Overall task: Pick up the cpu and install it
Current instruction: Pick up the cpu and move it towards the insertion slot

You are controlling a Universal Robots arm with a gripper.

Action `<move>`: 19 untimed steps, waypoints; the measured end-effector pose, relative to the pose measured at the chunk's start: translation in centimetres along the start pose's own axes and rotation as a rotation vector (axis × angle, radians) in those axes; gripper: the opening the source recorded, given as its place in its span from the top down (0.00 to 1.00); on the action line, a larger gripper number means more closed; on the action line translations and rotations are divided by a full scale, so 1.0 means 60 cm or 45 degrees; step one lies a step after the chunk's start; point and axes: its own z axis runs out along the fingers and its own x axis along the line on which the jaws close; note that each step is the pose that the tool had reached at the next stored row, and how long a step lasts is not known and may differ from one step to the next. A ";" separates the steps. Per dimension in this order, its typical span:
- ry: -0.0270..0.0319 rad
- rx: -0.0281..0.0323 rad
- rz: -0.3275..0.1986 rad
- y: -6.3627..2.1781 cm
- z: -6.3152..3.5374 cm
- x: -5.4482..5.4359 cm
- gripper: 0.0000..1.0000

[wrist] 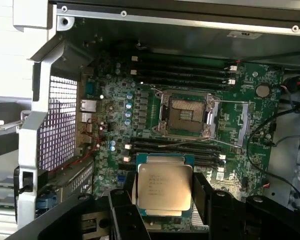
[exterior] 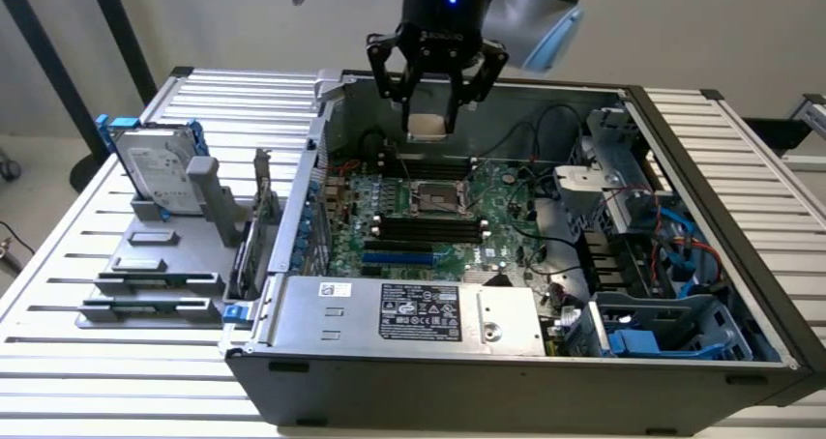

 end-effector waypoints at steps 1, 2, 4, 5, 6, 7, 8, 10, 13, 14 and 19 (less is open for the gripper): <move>0.0003 -0.0001 0.000 0.001 0.003 -0.005 0.45; 0.0005 0.0000 0.001 0.002 0.006 -0.010 0.45; 0.0009 -0.0002 0.001 0.007 0.011 -0.016 0.45; 0.0010 -0.0003 0.001 0.009 0.014 -0.019 0.45; 0.0012 -0.0003 0.001 0.012 0.017 -0.022 0.45; 0.0011 -0.0008 0.001 0.014 0.020 -0.024 0.45; 0.0011 -0.0012 0.001 0.016 0.023 -0.026 0.45; 0.0010 -0.0031 0.002 0.019 0.029 -0.030 0.45; 0.0008 -0.0076 0.008 0.022 0.038 -0.034 0.45; 0.0008 -0.0096 0.011 0.022 0.041 -0.034 0.45; 0.0000 -0.0256 0.025 0.026 0.054 -0.036 0.45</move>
